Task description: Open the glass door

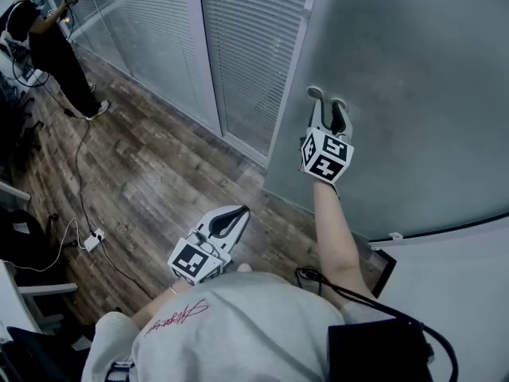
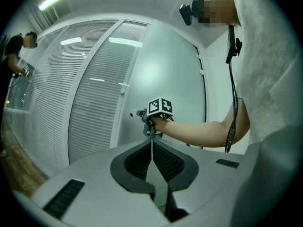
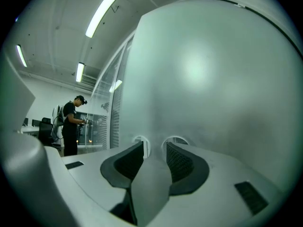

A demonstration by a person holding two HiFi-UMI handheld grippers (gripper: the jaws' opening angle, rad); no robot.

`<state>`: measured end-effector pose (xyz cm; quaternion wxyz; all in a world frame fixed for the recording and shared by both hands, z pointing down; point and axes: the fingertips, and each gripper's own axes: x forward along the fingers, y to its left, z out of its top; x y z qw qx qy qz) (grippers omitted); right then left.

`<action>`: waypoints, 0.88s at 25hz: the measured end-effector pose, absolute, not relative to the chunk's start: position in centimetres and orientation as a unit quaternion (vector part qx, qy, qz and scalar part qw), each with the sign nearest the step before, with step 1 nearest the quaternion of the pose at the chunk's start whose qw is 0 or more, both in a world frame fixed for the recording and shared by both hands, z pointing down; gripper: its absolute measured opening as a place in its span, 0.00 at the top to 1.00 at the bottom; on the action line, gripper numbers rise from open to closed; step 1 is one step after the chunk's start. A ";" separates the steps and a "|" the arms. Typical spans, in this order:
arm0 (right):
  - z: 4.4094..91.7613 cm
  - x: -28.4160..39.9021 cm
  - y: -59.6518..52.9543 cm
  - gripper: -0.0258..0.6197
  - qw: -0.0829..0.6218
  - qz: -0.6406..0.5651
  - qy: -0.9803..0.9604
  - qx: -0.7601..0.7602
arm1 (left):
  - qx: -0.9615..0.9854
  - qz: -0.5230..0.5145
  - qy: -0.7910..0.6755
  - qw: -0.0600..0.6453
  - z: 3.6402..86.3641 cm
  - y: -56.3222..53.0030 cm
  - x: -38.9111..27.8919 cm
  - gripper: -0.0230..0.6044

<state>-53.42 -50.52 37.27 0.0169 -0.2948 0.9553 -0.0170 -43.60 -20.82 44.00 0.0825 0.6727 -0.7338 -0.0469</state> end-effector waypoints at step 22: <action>37.5 -55.2 -52.0 0.76 0.024 0.010 0.933 -0.360 | 0.666 -0.057 -0.740 0.081 44.0 -20.4 -44.3 0.92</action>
